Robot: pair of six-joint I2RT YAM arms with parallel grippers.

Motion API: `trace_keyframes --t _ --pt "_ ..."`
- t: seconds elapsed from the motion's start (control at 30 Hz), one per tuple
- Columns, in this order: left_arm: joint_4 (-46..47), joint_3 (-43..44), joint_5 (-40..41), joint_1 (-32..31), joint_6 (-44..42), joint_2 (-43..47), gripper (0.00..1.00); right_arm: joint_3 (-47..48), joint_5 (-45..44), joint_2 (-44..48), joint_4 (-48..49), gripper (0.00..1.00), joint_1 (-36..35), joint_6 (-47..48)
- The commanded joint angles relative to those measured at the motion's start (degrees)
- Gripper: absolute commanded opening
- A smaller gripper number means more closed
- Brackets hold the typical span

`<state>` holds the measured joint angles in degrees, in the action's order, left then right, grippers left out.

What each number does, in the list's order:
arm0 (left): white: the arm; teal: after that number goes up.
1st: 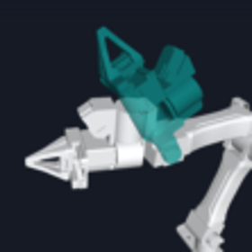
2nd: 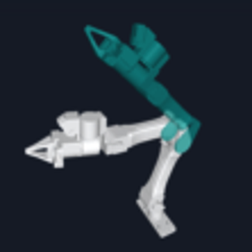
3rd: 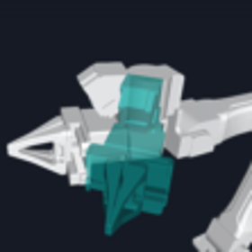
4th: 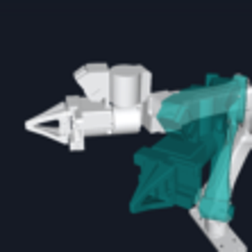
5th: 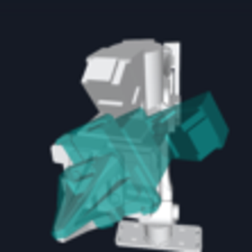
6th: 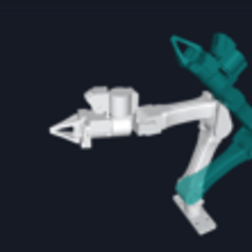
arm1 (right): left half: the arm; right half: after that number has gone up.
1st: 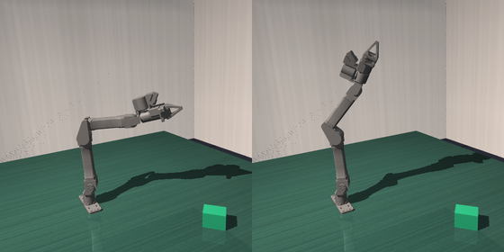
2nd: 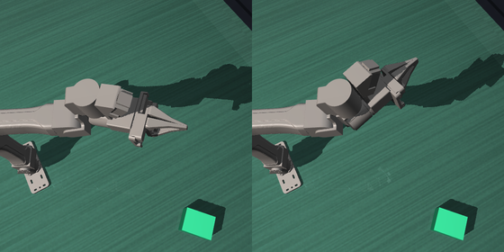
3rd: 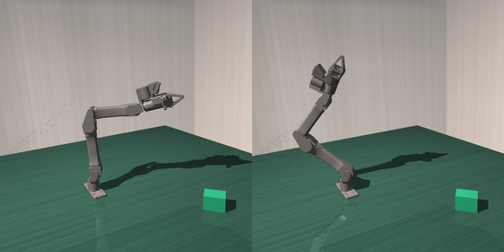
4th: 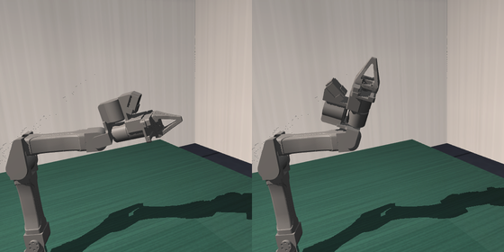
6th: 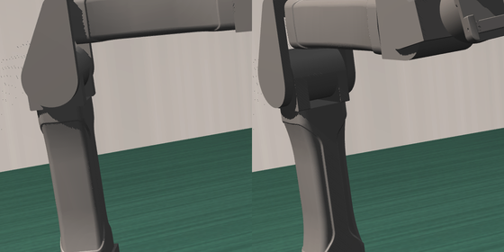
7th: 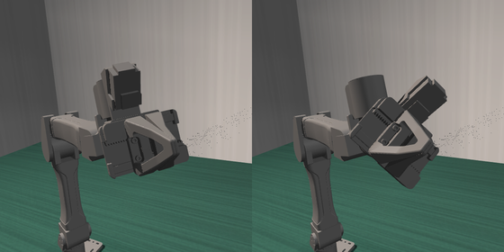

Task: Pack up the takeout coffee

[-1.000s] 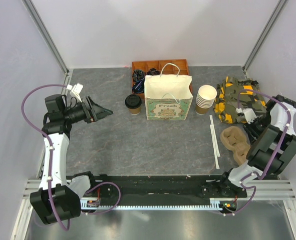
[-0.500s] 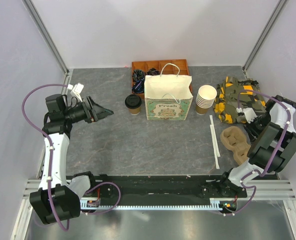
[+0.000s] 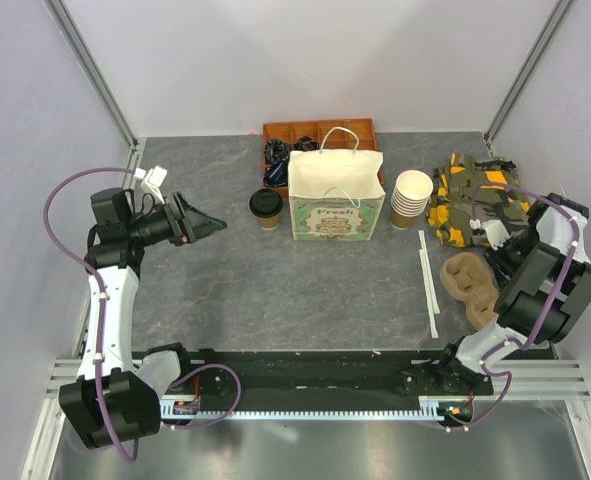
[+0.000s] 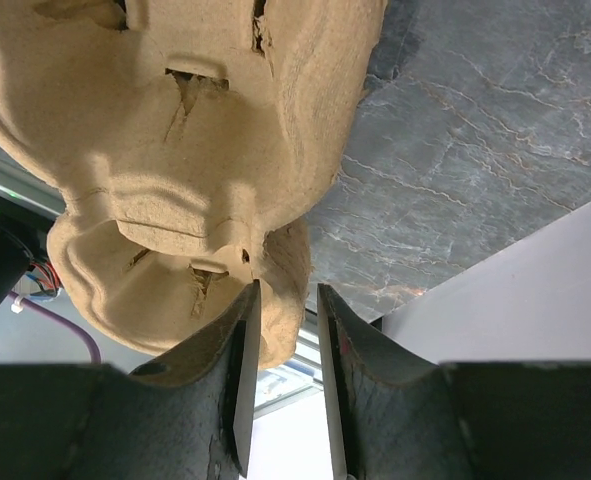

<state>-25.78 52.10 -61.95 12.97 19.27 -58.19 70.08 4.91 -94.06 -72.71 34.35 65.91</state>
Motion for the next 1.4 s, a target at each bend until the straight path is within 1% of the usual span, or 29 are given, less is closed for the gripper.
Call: trace_keyframes --t 0.0,0.03,0.07,0.13,0.2,0.23,0.27,0.37,0.47,0.67,0.8,0.93,1.1,1.17,1.23,1.27,1.33,1.37 --pt "2.22 0.46 -0.27 -0.32 -0.63 0.54 0.82 -0.30 1.34 -0.68 -0.94 0.36 0.10 1.33" --pt "2.31 0.46 -0.19 -0.32 -0.72 0.45 0.82 -0.39 1.25 -0.68 -0.86 0.35 0.10 1.33" --pt "2.31 0.46 -0.27 -0.40 -0.63 0.36 0.82 -0.39 1.25 -0.68 -0.86 0.32 0.10 1.50" --pt "2.31 0.46 -0.18 -0.40 -0.55 0.36 0.82 -0.04 1.16 -0.51 -1.21 0.30 0.10 1.42" --pt "2.31 0.46 -0.10 -0.40 -0.63 0.28 0.82 0.40 1.25 -0.16 -1.73 0.25 0.10 1.42" --pt "2.23 0.46 -0.01 -0.32 -0.63 0.27 0.82 1.10 1.59 -0.16 -2.17 0.22 0.10 1.59" --pt "2.23 0.46 -0.10 -0.40 -0.55 0.27 0.82 1.54 1.77 -0.07 -2.70 0.16 0.10 1.59" --pt "2.31 0.46 -0.01 -0.32 -0.55 0.19 0.82 3.13 2.56 0.19 -5.16 0.07 0.10 1.85" --pt "2.31 0.20 0.43 -0.40 -0.63 0.19 0.82 4.01 2.83 0.72 -7.62 0.00 0.10 2.29" --pt "2.66 -0.15 0.34 -0.49 -0.63 0.10 0.82 6.20 3.70 1.95 -10.87 0.00 0.19 2.91" --pt "2.75 0.02 -0.01 -0.58 -0.63 -0.08 0.82 7.61 4.15 2.74 -10.88 0.00 0.28 3.00" --pt "3.45 0.64 -1.06 -0.67 -0.63 0.10 0.81 7.52 5.28 1.52 -10.88 0.00 0.63 2.82" --pt "7.41 2.21 -3.08 -1.19 1.39 2.47 0.80 6.47 7.57 -0.77 -10.97 0.00 1.25 2.38" --pt "7.59 4.94 -3.00 -2.33 0.69 2.56 0.80 6.03 8.62 -1.21 -10.96 0.00 1.33 2.29" --pt "7.06 8.26 -1.60 -5.75 -1.33 2.91 0.80 5.68 9.24 -1.21 -10.96 0.00 1.42 2.29" --pt "6.36 9.42 -0.46 -9.77 -3.95 2.91 0.80 5.50 9.68 -1.13 -10.96 0.00 1.42 2.29" --pt "4.26 12.75 3.65 -15.23 -7.12 2.74 0.80 5.33 10.03 -1.47 -10.96 0.00 1.51 2.12" --pt "3.81 13.64 5.07 -20.83 -10.62 2.47 0.80 5.06 10.38 -1.56 -11.05 0.00 1.60 2.20"
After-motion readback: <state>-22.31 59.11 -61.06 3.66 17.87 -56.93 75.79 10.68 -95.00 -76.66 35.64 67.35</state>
